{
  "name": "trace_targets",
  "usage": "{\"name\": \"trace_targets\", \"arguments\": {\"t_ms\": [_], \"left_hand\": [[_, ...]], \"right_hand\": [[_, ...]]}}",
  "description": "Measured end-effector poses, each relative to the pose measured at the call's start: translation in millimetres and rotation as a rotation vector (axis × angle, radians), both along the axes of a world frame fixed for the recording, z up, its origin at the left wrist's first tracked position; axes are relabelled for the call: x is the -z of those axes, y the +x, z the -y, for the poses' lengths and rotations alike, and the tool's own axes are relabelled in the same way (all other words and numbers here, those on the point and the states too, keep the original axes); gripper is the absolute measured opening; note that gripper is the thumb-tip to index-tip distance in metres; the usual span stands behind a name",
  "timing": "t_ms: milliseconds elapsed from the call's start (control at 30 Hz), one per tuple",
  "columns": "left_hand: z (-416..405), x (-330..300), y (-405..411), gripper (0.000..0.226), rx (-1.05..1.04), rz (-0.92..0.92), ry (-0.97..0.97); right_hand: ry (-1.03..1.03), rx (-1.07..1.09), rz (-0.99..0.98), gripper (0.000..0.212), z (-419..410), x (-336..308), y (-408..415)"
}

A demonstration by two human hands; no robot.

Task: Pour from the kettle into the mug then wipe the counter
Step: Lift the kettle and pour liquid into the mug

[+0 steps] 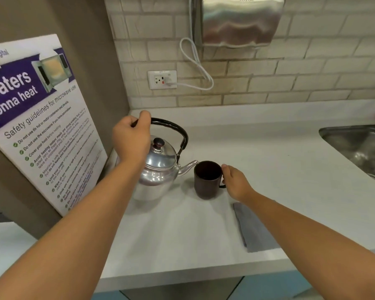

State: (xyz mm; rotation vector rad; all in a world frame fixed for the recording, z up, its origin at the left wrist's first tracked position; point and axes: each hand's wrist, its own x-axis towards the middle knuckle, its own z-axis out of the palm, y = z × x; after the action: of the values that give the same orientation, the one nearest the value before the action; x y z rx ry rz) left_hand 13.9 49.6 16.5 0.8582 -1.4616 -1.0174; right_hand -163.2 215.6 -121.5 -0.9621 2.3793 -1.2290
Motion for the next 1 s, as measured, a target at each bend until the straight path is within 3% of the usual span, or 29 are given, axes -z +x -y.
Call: {"name": "trace_targets", "arguments": {"t_ms": [1000], "left_hand": [[-9.6,-38.4,-20.8,0.038,-0.011,0.293,-0.27]], "right_hand": [[0.014,-0.094,0.038,0.055,-7.8,-10.5,-6.0]]}}
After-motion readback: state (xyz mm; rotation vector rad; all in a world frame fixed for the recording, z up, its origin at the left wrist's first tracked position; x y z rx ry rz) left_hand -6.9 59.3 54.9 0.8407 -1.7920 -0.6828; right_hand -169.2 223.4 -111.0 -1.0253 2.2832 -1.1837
